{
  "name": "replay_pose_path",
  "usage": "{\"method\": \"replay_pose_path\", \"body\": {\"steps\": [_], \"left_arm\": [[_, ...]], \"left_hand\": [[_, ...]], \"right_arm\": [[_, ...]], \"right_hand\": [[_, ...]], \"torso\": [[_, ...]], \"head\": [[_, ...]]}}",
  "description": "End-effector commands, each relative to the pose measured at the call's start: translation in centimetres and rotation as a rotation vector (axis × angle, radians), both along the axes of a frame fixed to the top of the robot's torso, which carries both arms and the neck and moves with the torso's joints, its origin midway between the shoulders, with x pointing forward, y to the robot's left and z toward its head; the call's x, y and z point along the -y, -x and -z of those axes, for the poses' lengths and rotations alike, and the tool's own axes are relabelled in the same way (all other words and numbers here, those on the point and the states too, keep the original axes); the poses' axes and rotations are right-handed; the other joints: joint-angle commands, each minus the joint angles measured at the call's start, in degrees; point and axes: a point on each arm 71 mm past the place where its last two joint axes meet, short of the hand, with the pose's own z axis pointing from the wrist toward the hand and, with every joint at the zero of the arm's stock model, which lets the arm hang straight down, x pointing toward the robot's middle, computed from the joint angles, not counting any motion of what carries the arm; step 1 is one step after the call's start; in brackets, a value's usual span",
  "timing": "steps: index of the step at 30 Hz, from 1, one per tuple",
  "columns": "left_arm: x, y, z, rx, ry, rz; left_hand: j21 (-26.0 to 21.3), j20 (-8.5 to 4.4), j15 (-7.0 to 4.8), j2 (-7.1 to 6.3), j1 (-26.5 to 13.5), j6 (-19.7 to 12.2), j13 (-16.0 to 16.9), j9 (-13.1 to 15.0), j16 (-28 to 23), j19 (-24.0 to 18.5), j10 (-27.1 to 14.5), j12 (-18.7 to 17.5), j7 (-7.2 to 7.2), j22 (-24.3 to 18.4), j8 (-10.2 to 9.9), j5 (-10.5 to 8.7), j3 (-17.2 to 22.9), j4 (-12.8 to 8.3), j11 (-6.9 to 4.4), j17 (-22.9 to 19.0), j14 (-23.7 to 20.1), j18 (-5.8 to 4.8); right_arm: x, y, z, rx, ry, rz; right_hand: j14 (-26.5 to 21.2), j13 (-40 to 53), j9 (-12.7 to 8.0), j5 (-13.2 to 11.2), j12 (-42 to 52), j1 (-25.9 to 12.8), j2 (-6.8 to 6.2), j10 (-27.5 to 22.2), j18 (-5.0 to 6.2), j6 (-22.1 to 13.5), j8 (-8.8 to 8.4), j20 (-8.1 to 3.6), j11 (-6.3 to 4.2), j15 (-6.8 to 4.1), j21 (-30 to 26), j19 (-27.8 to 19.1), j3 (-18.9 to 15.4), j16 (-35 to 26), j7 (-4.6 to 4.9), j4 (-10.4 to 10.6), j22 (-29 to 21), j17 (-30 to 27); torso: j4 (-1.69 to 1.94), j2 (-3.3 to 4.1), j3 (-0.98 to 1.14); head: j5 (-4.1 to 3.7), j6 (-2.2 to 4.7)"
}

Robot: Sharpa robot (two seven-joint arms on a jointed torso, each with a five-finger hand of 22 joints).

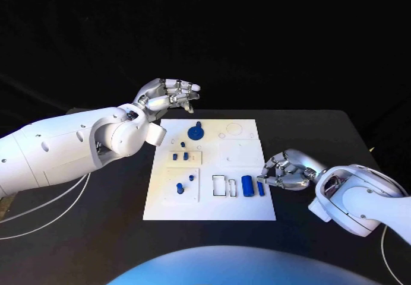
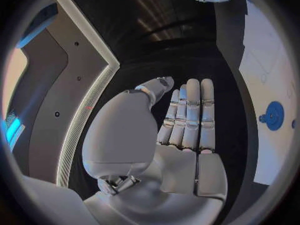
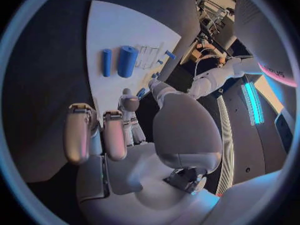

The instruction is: Assemble the parts on the task board

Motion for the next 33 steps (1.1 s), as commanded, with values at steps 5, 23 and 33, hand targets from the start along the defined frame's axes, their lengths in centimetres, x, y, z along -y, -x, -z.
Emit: {"method": "replay_pose_path", "body": {"steps": [5, 23, 33], "left_arm": [[0.3, 0.1, -0.1, 0.008, 0.009, 0.017], [0.2, 0.2, -0.1, 0.004, 0.009, 0.022], [0.1, 0.2, -0.1, 0.0, 0.007, 0.023]], "left_hand": [[-0.3, 0.23, 0.13, 0.04, -0.2, -0.4, 0.0, 0.1, -0.1, 0.0, -0.3, 0.3, 0.15, -0.1, -0.3, 0.21, -0.4, 0.0, -0.14, -0.1, -0.4, 0.74], [-0.4, 0.24, 0.16, 0.06, -0.3, -0.6, 0.0, 0.1, -0.1, 0.0, -0.4, 0.3, 0.21, -0.1, -0.4, 0.24, -0.4, 0.0, -0.09, -0.1, -0.4, 0.73], [-0.4, 0.24, 0.16, 0.1, -0.2, -0.6, 0.0, 0.1, -0.1, 0.0, -0.4, 0.3, 0.21, -0.1, -0.4, 0.26, -0.4, 0.0, -0.09, -0.1, -0.4, 0.73]], "right_arm": [[-0.8, 0.1, 0.6, 0.041, 0.148, 0.01], [-3.5, -0.4, 3.0, 0.051, 0.197, -0.035], [-4.4, -0.6, 3.8, 0.043, 0.223, -0.058]], "right_hand": [[3.2, 1.1, 0.6, -0.5, 0.7, -0.3, -0.18, 0.4, -0.83, -0.4, 0.72, 0.25, -0.1, -0.19, 0.4, 1.5, -1.4, 0.4, -0.19, 2.0, 10.2, 0.1], [3.1, 1.8, 1.2, -0.6, 0.9, 1.6, -0.38, 0.4, -0.76, -0.5, 1.03, 0.21, -0.15, -0.24, 0.0, 1.4, -2.4, 0.3, -0.25, 2.2, 10.1, -0.2], [3.1, 2.2, 1.4, -0.9, 1.1, 1.6, -0.31, 0.5, -0.72, -0.2, 1.28, 0.21, -0.2, -0.26, -0.1, 1.3, -2.9, 0.2, -0.32, 2.5, 10.1, -0.4]], "torso": [[0.08, 0.04, -0.16], [0.14, 0.1, -0.05], [0.11, 0.13, -0.06]], "head": [[-0.38, 0.04], [-0.2, 0.1], [0.11, 0.07]]}}
